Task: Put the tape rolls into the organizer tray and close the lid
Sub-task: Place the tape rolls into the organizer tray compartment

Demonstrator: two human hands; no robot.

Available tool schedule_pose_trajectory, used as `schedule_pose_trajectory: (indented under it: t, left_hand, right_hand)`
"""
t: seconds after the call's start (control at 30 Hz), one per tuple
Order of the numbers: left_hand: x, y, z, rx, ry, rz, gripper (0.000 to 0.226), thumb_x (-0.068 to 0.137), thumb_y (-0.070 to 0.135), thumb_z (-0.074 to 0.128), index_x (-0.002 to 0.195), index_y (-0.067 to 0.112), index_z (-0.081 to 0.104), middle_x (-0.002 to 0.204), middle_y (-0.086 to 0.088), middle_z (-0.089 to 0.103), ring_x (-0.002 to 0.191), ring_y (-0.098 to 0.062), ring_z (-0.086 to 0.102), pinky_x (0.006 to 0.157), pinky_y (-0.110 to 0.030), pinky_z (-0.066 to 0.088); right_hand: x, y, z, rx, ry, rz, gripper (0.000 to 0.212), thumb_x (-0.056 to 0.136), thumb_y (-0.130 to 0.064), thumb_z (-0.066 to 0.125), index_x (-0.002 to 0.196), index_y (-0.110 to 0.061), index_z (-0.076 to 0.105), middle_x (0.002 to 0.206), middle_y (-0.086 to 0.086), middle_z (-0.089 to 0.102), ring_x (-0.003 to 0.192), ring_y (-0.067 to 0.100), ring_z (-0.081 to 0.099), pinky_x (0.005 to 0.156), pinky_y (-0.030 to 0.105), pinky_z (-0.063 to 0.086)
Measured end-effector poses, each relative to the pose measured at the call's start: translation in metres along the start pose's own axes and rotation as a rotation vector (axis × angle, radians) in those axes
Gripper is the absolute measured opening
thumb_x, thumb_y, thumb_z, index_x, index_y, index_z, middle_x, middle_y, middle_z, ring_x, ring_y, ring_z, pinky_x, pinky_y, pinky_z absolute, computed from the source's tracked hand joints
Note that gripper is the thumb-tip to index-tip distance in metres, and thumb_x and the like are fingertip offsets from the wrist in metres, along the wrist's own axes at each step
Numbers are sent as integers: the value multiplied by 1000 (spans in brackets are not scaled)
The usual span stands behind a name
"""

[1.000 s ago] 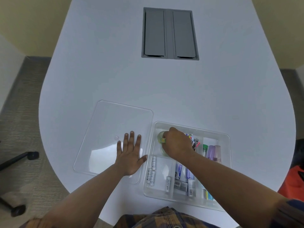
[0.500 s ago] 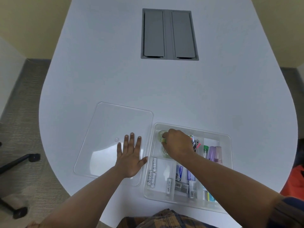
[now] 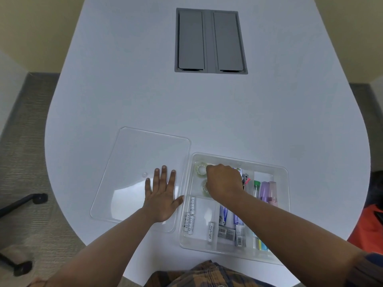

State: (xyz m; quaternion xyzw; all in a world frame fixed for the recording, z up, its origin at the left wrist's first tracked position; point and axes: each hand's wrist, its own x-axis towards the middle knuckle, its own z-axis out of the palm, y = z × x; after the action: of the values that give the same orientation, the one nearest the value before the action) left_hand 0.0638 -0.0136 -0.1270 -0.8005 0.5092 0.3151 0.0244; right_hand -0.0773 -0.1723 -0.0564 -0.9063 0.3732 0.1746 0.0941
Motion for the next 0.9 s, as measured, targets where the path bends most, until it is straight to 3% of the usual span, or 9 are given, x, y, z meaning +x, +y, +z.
schedule_pose_trajectory:
  t: [0.27, 0.4, 0.67, 0.9]
  left_hand:
    - [-1, 1, -2, 3, -8, -2, 85, 92, 65, 23, 136, 25, -38, 146, -3, -46, 134, -25, -43, 112, -51, -19]
    - [-2, 2, -3, 8, 0, 0, 85, 92, 64, 23, 137, 24, -37, 146, -4, -45, 135, -26, -42, 112, -52, -17]
    - [-1, 1, -1, 7, 1, -3, 85, 92, 65, 23, 137, 25, -37, 147, -3, -44, 135, -26, -41, 113, -53, -16]
    - [-1, 1, -1, 11, -4, 0, 86, 92, 64, 25, 136, 25, -38, 146, -3, -46, 134, -26, -43, 113, -53, -16]
  right_hand:
    - [-1, -2, 2, -53, -39, 11, 21, 73, -7, 58, 93, -13, 59, 87, 6, 64, 81, 28, 65, 56, 30, 35]
    - [3, 1, 2, 26, 17, 44, 14, 77, -21, 61, 90, -16, 61, 85, 5, 64, 80, 28, 63, 56, 28, 35]
    - [1, -3, 3, -27, -69, 46, 15, 78, -16, 60, 93, -14, 60, 92, 6, 64, 84, 28, 66, 57, 29, 36]
    - [-1, -4, 4, 86, 5, 97, 13, 81, -19, 58, 94, -14, 58, 91, 8, 66, 83, 29, 65, 55, 28, 36]
